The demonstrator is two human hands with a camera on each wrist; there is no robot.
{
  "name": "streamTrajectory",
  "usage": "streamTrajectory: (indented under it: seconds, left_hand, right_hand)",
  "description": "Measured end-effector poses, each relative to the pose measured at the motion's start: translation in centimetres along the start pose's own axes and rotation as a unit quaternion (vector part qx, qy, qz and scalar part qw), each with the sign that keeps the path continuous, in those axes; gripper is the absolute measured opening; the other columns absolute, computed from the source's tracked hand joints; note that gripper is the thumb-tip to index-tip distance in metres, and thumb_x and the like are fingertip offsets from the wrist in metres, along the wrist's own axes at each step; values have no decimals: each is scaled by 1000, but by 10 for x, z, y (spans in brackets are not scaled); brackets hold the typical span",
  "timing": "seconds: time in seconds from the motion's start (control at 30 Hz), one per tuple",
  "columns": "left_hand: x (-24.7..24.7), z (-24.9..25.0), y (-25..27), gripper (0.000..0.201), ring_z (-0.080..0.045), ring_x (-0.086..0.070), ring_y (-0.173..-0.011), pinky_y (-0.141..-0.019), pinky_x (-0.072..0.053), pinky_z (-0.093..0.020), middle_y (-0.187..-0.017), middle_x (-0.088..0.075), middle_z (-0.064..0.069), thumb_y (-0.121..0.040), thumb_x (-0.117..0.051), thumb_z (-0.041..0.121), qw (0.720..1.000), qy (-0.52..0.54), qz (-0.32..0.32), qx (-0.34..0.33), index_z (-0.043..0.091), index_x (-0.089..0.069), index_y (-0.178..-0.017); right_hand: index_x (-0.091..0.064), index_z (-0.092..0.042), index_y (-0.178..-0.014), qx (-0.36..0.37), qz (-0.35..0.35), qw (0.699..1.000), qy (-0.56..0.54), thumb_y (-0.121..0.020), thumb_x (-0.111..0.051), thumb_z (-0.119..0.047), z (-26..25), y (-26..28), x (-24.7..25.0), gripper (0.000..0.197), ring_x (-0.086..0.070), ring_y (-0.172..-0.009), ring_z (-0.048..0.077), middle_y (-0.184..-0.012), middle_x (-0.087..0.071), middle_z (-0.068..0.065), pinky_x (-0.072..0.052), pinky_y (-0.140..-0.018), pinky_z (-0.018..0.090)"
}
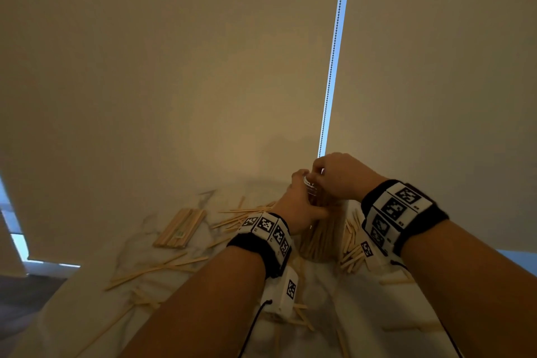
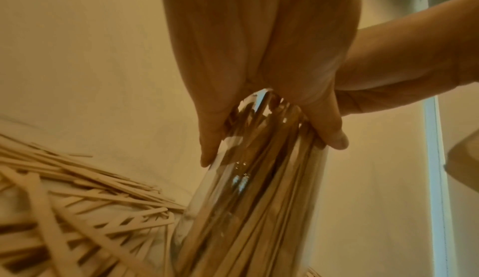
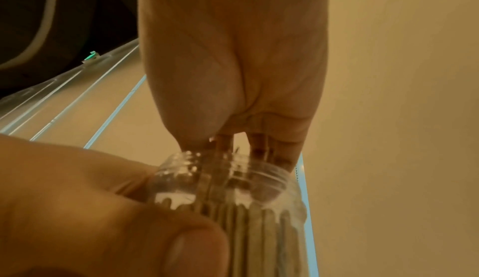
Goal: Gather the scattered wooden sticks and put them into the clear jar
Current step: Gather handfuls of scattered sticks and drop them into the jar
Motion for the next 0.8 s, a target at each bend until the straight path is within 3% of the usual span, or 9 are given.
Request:
streamTrajectory:
  seconds: [0.17,0.3,0.37,0.47,0.53,0.6,0.7,0.8]
  left_hand:
    - [-1,1,0,113,-20,-63,-111,-98,-52,-42,-123,-64,-4,-72,-86,30,1000,6,-7,5,35,-5,-150]
    - [2,5,5,104,-14,-64,-99,-89,-51,-31,-107,-66,3,-80,-79,11,1000,28,-15,1,18,-5,-152]
    - [2,6,6,100,-11,-65,-101,-93,-52,-33,-108,-65,4,-80,-78,8,999,38,-14,-5,17,-8,-151]
    - [2,7,7,107,-22,-62,-113,-96,-53,-40,-122,-61,-6,-73,-83,15,999,48,-10,-13,16,-10,-151]
    - [2,7,7,105,-19,-63,-110,-89,-55,-31,-120,-62,-4,-74,-84,13,998,53,-8,-12,15,-11,-150]
    - [2,9,9,108,-15,-62,-108,-82,-53,-20,-119,-60,0,-77,-84,11,998,58,-6,-13,15,-7,-152]
    - [7,12,12,106,-15,-59,-111,-85,-52,-23,-118,-57,2,-75,-86,23,1000,10,4,0,9,-13,-151]
    - [17,9,18,123,-23,-55,-126,-101,-49,-38,-140,-54,-8,-70,-86,46,994,-95,9,53,6,-7,-155]
  right_hand:
    - [-70,-12,-104,-29,-1,998,56,-93,-61,-23,-1,0,2,18,-65,-97,23,-108,-69,8,-53,-82,30]
    - [-74,-10,-100,-22,-6,1000,14,-93,-58,-14,-6,-1,4,18,-66,-97,22,-103,-71,6,-54,-86,29]
    - [-75,-11,-86,-24,3,999,-28,-93,-61,-23,-4,-2,1,20,-66,-85,19,-88,-72,4,-50,-73,25]
    - [-71,-11,-75,-40,7,998,-52,-98,-54,-39,-1,-2,-8,39,-59,-68,16,-74,-66,3,-35,-53,18]
    - [-72,-11,-83,-49,21,997,-62,-100,-47,-42,0,1,-8,43,-62,-74,18,-85,-69,7,-39,-57,20]
    - [-74,-11,-93,-43,54,995,-65,-99,-47,-41,-3,8,1,40,-64,-87,22,-97,-70,8,-44,-70,25]
    - [-73,-11,-94,-35,112,992,-41,-96,-52,-36,-10,26,17,32,-62,-94,23,-102,-70,8,-43,-76,28]
    - [-63,-15,-77,-47,136,989,-43,-93,-54,-34,-17,52,24,26,-60,-82,23,-89,-67,8,-37,-68,27]
Point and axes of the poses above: each hand's wrist, its own y-axis away from the middle knuckle, its own x-axis out of the back of the hand, z = x × y, the point moved 4 cm from there along -y, towards the middle knuckle
